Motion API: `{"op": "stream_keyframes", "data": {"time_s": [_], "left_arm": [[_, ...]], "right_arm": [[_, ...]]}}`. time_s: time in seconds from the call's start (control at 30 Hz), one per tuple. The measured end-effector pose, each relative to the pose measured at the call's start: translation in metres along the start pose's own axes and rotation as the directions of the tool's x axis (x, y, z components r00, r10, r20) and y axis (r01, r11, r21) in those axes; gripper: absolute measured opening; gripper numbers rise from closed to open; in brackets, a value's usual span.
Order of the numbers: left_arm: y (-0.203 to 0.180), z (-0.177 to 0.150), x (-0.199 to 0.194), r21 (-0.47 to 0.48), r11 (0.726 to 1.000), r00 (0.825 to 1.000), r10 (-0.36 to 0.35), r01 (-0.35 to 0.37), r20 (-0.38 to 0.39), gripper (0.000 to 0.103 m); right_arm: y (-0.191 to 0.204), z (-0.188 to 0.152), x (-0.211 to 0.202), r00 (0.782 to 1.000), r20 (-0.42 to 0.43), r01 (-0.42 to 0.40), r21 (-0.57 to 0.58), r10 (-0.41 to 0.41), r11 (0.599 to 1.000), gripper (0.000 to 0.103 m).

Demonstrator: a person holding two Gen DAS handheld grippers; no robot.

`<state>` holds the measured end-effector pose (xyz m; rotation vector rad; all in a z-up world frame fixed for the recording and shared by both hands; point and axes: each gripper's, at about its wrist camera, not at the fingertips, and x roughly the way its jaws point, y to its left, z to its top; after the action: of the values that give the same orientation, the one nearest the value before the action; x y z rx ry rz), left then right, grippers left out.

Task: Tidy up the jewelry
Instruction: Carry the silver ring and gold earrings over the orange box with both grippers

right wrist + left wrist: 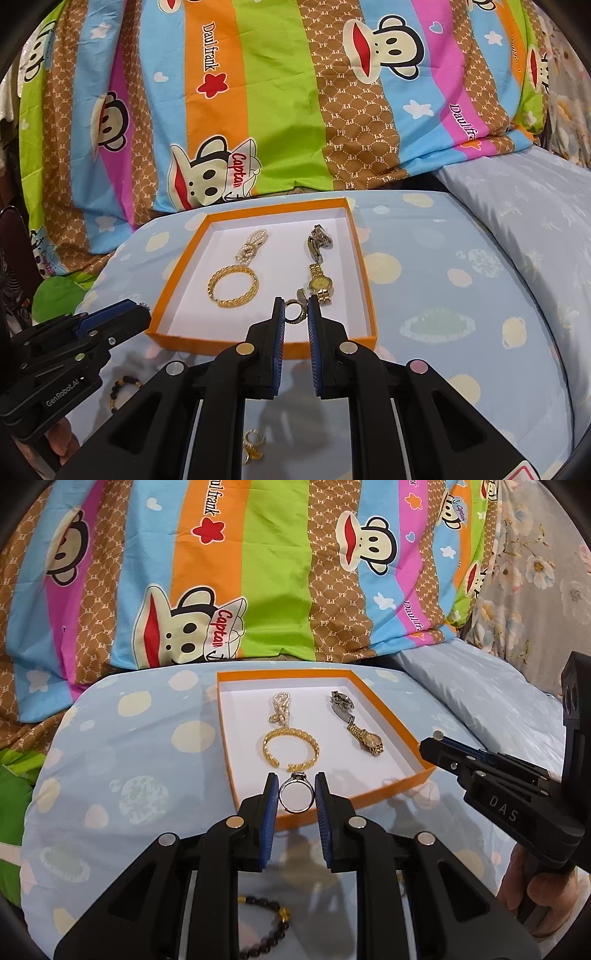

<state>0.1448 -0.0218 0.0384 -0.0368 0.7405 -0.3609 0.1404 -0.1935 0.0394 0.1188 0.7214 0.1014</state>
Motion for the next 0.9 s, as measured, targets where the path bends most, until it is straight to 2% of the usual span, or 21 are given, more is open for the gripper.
{"op": "stream_keyframes", "data": {"time_s": [0.33,0.9], "left_arm": [[0.007,0.006,0.043,-0.025,1.000,0.999,-0.009,0.008,-0.043,0.019],[0.017,0.001,0.060,-0.046,0.999,0.998,-0.004,0.001,-0.064,0.019]], "right_arm": [[-0.013,-0.001,0.037,0.999,-0.054,-0.001,0.029,0.002,1.000,0.011],[-0.019,-0.005,0.053,0.997,-0.078,0.002,0.050,0.002,0.999,0.011]]}}
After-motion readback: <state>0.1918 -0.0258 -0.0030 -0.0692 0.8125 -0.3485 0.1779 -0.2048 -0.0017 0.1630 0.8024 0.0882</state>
